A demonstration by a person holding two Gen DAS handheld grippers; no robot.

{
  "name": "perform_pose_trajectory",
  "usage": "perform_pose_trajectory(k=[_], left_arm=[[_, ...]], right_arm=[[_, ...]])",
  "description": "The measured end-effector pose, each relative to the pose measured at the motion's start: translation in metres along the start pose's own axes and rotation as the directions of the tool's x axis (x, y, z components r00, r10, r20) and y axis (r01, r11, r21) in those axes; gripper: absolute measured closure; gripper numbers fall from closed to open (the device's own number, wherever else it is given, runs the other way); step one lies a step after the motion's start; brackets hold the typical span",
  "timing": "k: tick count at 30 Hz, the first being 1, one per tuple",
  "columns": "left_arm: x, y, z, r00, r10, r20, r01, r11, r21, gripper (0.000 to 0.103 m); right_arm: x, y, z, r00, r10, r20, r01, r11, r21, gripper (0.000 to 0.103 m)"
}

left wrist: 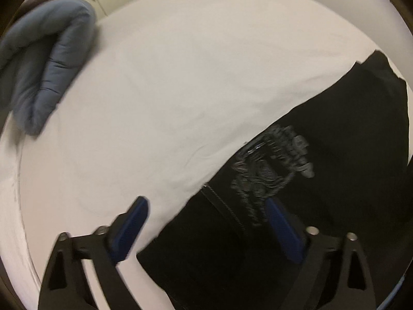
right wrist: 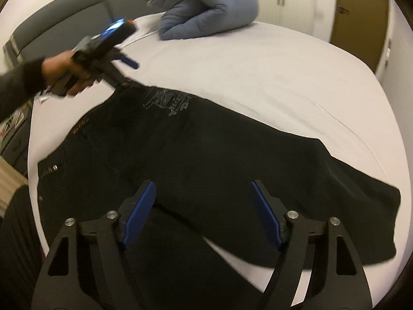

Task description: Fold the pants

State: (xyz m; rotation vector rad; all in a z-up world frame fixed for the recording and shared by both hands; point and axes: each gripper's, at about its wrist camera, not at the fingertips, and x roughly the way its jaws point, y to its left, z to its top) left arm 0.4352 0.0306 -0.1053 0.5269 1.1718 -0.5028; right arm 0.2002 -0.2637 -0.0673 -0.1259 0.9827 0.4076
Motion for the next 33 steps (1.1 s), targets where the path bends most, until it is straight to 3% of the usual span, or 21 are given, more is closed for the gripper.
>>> perform_pose_trajectory(k=[6, 8, 9, 10, 11, 12, 13, 17, 19, 20, 25, 27, 31, 33], left_arm=[[0.049, 0.02, -0.004, 0.989, -0.077, -0.123, 0.075, 0.997, -0.018, 0.014], [0.054, 0.021, -0.007, 0.987, -0.1, -0.125, 0.097, 0.995, -0.028, 0.016], [0.054, 0.02, -0.008, 0.986, -0.114, -0.124, 0.112, 0.993, -0.027, 0.027], [0.053, 0.017, -0.009, 0.983, -0.137, -0.122, 0.135, 0.991, -0.022, 0.046], [0.049, 0.008, -0.009, 0.981, -0.153, -0.117, 0.154, 0.988, -0.003, 0.055], [0.046, 0.002, -0.01, 0.985, -0.136, -0.11, 0.139, 0.99, 0.02, 0.076], [0.043, -0.004, -0.011, 0.989, -0.111, -0.102, 0.116, 0.992, 0.043, 0.089], [0.021, -0.028, -0.027, 1.0, 0.015, 0.0, -0.015, 0.995, 0.103, 0.096], [0.003, -0.049, -0.044, 0.991, 0.108, 0.077, -0.12, 0.978, 0.172, 0.099], [-0.008, -0.063, -0.056, 0.979, 0.16, 0.129, -0.185, 0.96, 0.21, 0.099], [-0.042, -0.094, -0.089, 0.939, 0.216, 0.267, -0.281, 0.93, 0.235, 0.099], [-0.051, -0.103, -0.105, 0.92, 0.247, 0.304, -0.326, 0.913, 0.245, 0.1], [-0.063, -0.112, -0.125, 0.896, 0.262, 0.358, -0.359, 0.903, 0.237, 0.1], [-0.071, -0.103, -0.125, 0.893, 0.255, 0.371, -0.352, 0.91, 0.22, 0.1]], right_arm=[[0.023, -0.008, 0.002, 0.999, 0.039, -0.017, -0.039, 0.999, -0.03, 0.036], [0.026, -0.01, 0.006, 0.999, 0.044, -0.015, -0.045, 0.999, -0.026, 0.037], [0.028, -0.008, 0.007, 0.999, 0.05, -0.01, -0.05, 0.998, -0.026, 0.037], [0.031, -0.01, 0.013, 0.999, 0.054, -0.005, -0.054, 0.998, -0.027, 0.038], [0.033, -0.011, 0.019, 0.998, 0.055, -0.003, -0.055, 0.998, -0.029, 0.04], [0.036, -0.008, 0.024, 0.998, 0.056, 0.0, -0.056, 0.998, -0.033, 0.043], [0.039, -0.008, 0.031, 0.998, 0.057, 0.002, -0.057, 0.997, -0.043, 0.043], [0.051, 0.002, 0.065, 0.998, 0.055, 0.016, -0.053, 0.99, -0.128, 0.044], [0.063, 0.005, 0.082, 0.999, 0.051, 0.001, -0.05, 0.981, -0.188, 0.044], [0.067, 0.006, 0.089, 0.999, 0.048, -0.007, -0.049, 0.977, -0.206, 0.044], [0.088, 0.011, 0.121, 0.998, 0.048, -0.051, -0.061, 0.951, -0.305, 0.045], [0.097, 0.013, 0.129, 0.996, 0.042, -0.076, -0.065, 0.941, -0.331, 0.049], [0.117, 0.029, 0.141, 0.992, 0.033, -0.122, -0.083, 0.901, -0.426, 0.05], [0.126, 0.038, 0.146, 0.99, 0.015, -0.14, -0.079, 0.88, -0.468, 0.05]])
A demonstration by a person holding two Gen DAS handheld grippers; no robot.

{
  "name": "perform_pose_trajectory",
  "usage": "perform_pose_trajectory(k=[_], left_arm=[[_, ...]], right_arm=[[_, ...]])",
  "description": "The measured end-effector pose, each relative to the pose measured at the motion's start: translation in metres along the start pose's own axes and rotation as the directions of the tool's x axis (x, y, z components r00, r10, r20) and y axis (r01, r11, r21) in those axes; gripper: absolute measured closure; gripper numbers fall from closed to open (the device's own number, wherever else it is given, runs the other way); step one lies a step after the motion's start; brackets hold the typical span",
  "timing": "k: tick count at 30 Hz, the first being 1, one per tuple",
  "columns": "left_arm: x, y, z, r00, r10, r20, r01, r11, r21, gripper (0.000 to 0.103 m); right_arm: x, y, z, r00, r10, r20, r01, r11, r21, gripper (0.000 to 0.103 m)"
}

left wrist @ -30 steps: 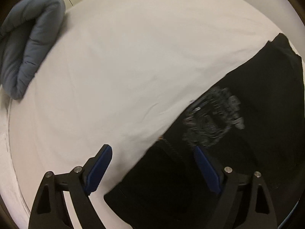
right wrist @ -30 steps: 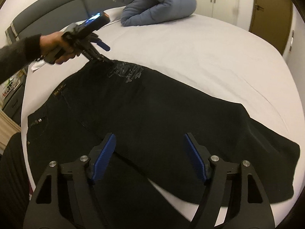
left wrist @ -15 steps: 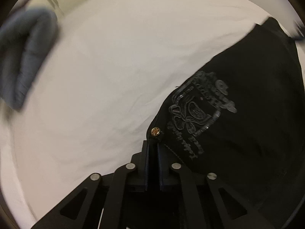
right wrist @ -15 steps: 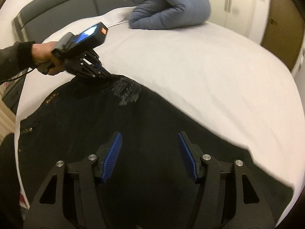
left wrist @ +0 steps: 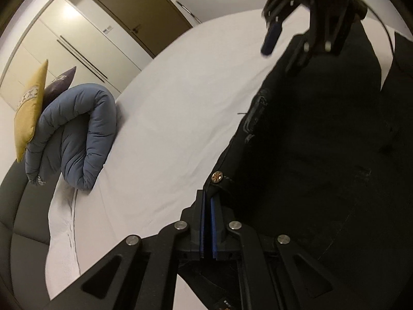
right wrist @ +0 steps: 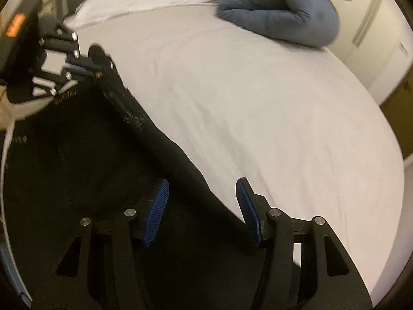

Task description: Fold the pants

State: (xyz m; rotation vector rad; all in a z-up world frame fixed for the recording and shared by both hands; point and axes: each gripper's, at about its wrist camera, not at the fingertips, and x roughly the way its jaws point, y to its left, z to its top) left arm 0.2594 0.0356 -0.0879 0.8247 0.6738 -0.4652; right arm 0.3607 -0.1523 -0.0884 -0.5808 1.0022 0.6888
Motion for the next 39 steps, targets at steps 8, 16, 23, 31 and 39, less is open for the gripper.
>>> perform_pose_trajectory(k=[8, 16, 23, 31, 39], left_arm=[[0.007, 0.01, 0.001, 1.0, -0.006, 0.008, 0.006, 1.0, -0.024, 0.1], [-0.003, 0.007, 0.0, 1.0, -0.022, 0.017, 0.023, 0.997, -0.077, 0.1], [-0.031, -0.011, -0.014, 0.999, -0.048, 0.014, 0.049, 0.995, -0.084, 0.1], [-0.063, -0.039, -0.049, 0.994, -0.108, -0.008, 0.107, 0.992, -0.072, 0.1], [-0.105, -0.104, -0.09, 0.978, -0.203, -0.047, 0.207, 0.974, 0.092, 0.1]], right_arm=[[0.036, -0.002, 0.023, 0.996, 0.016, -0.083, -0.012, 0.999, 0.041, 0.097], [0.013, 0.021, 0.016, 0.999, 0.03, 0.018, -0.034, 0.969, 0.244, 0.101], [0.019, 0.07, 0.019, 0.994, 0.086, 0.062, -0.1, 0.957, 0.272, 0.101], [-0.007, 0.139, -0.015, 0.996, 0.09, 0.002, -0.09, 0.995, 0.034, 0.101], [-0.026, 0.235, -0.054, 0.994, -0.057, -0.096, 0.026, 0.953, -0.301, 0.101]])
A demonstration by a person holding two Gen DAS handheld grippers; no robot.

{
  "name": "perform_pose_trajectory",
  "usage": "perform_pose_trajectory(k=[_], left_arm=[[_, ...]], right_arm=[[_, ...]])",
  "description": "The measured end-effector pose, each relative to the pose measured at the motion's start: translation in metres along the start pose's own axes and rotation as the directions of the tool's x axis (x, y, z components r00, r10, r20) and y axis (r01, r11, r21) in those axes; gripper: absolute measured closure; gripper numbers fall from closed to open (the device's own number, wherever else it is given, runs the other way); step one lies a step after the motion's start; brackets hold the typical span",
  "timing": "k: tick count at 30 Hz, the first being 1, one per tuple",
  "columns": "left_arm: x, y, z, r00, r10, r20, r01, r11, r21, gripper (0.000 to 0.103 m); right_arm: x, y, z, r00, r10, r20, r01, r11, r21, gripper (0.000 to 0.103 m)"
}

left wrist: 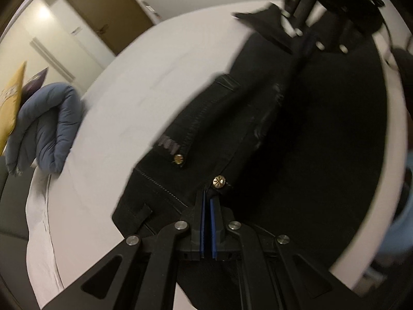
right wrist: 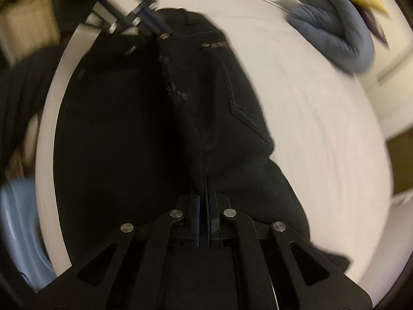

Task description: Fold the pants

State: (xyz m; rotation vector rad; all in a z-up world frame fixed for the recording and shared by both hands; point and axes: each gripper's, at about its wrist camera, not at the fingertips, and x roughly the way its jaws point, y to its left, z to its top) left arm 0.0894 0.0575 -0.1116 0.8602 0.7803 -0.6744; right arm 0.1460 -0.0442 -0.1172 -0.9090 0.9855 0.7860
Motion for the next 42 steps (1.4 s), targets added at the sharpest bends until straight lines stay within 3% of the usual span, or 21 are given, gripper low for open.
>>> perform_pose_trajectory(k=[5, 8, 17, 26, 30, 32, 33, 34, 35, 36, 37, 39, 42], left_arm=[[-0.004, -0.033, -0.022, 0.998, -0.039, -0.043, 0.041, 0.998, 0.054, 0.1], [-0.007, -0.045, -0.032, 0.997, -0.034, -0.062, 0.039, 0.996, 0.081, 0.1], [-0.021, -0.056, -0.048, 0.994, -0.076, -0.083, 0.087, 0.987, 0.134, 0.1], [-0.013, -0.039, -0.05, 0.989, -0.102, -0.105, 0.114, 0.986, 0.118, 0.1], [-0.001, -0.032, -0.047, 0.989, -0.101, -0.108, 0.113, 0.987, 0.11, 0.099], [-0.002, -0.032, -0.046, 0.991, -0.08, -0.104, 0.092, 0.989, 0.112, 0.096], [-0.002, -0.034, -0.045, 0.993, -0.058, -0.103, 0.07, 0.991, 0.118, 0.087], [-0.002, -0.035, -0.046, 0.994, -0.028, -0.104, 0.041, 0.992, 0.121, 0.068], [-0.004, -0.031, -0.045, 0.994, 0.025, -0.106, -0.012, 0.993, 0.12, 0.057], [-0.008, -0.028, -0.044, 0.994, 0.031, -0.109, -0.02, 0.994, 0.108, 0.04], [-0.013, -0.024, -0.043, 0.994, 0.006, -0.112, 0.004, 0.996, 0.089, 0.034], [-0.028, -0.014, -0.04, 0.994, -0.028, -0.108, 0.034, 0.998, 0.048, 0.034], [-0.042, -0.007, -0.028, 0.996, -0.011, -0.092, 0.012, 1.0, 0.013, 0.034]], right_arm=[[0.013, 0.071, 0.002, 0.99, -0.133, -0.053, 0.114, 0.958, -0.264, 0.101], [0.026, 0.103, 0.007, 0.984, -0.163, -0.066, 0.13, 0.926, -0.354, 0.101], [0.028, 0.127, 0.001, 0.981, -0.187, -0.059, 0.154, 0.92, -0.359, 0.101], [0.03, 0.162, 0.026, 0.976, -0.213, -0.048, 0.183, 0.918, -0.351, 0.101], [0.043, 0.149, 0.022, 0.976, -0.209, -0.062, 0.179, 0.929, -0.325, 0.101], [0.054, 0.144, 0.024, 0.978, -0.2, -0.066, 0.172, 0.939, -0.299, 0.1], [0.058, 0.141, 0.026, 0.977, -0.201, -0.065, 0.175, 0.942, -0.286, 0.1], [0.058, 0.142, 0.024, 0.977, -0.206, -0.061, 0.183, 0.946, -0.269, 0.1], [0.057, 0.141, 0.023, 0.976, -0.212, -0.058, 0.192, 0.95, -0.247, 0.1], [0.058, 0.139, 0.025, 0.975, -0.216, -0.056, 0.198, 0.953, -0.228, 0.1], [0.059, 0.137, 0.025, 0.974, -0.219, -0.052, 0.205, 0.957, -0.204, 0.1], [0.061, 0.133, 0.026, 0.973, -0.229, -0.036, 0.22, 0.962, -0.158, 0.099], [0.062, 0.13, 0.026, 0.97, -0.242, -0.007, 0.241, 0.967, -0.087, 0.099]])
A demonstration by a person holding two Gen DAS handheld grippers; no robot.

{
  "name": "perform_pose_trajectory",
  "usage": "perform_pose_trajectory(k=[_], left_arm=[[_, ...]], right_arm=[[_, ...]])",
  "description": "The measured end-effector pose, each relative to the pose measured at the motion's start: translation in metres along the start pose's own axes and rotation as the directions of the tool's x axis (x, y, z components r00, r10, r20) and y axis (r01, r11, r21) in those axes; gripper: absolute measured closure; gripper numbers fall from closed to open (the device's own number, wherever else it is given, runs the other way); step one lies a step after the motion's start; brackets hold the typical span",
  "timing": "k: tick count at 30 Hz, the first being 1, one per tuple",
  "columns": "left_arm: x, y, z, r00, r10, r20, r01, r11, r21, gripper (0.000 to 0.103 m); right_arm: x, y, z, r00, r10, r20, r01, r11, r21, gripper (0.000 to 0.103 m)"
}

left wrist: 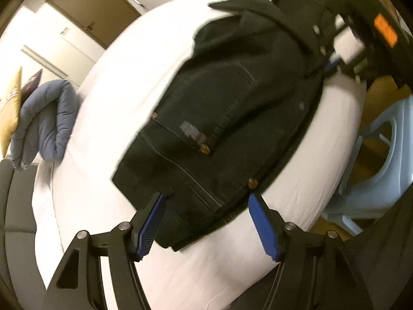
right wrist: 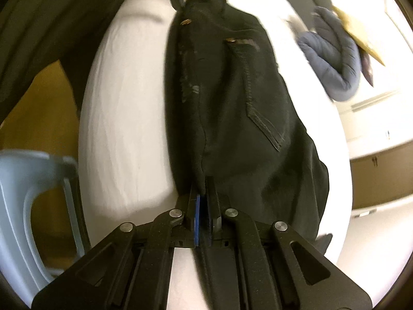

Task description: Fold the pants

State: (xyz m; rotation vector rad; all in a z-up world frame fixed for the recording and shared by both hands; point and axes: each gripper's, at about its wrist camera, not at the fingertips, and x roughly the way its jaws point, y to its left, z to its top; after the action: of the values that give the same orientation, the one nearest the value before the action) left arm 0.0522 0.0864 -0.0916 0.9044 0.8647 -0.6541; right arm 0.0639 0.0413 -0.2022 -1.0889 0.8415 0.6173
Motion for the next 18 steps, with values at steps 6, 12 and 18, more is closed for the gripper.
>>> perform_pose_trajectory(k=[6, 12, 18], left_arm=[[-0.003, 0.018, 0.06, 0.986, -0.055, 0.155, 0.099, 0.951, -0.293, 0.034], [0.051, 0.013, 0.098, 0.959, -0.173, 0.226, 0.275, 0.77, -0.575, 0.036], [0.097, -0.017, 0.091, 0.959, -0.23, 0.168, 0.281, 0.663, -0.694, 0.038]], right_arm=[[-0.011, -0.021, -0.01, 0.996, 0.038, 0.075, -0.059, 0.953, 0.297, 0.093], [-0.043, -0.07, -0.059, 0.944, 0.122, 0.305, -0.312, 0.625, 0.715, 0.091], [-0.052, -0.153, -0.168, 0.915, -0.007, 0.403, -0.401, 0.089, 0.912, 0.069]])
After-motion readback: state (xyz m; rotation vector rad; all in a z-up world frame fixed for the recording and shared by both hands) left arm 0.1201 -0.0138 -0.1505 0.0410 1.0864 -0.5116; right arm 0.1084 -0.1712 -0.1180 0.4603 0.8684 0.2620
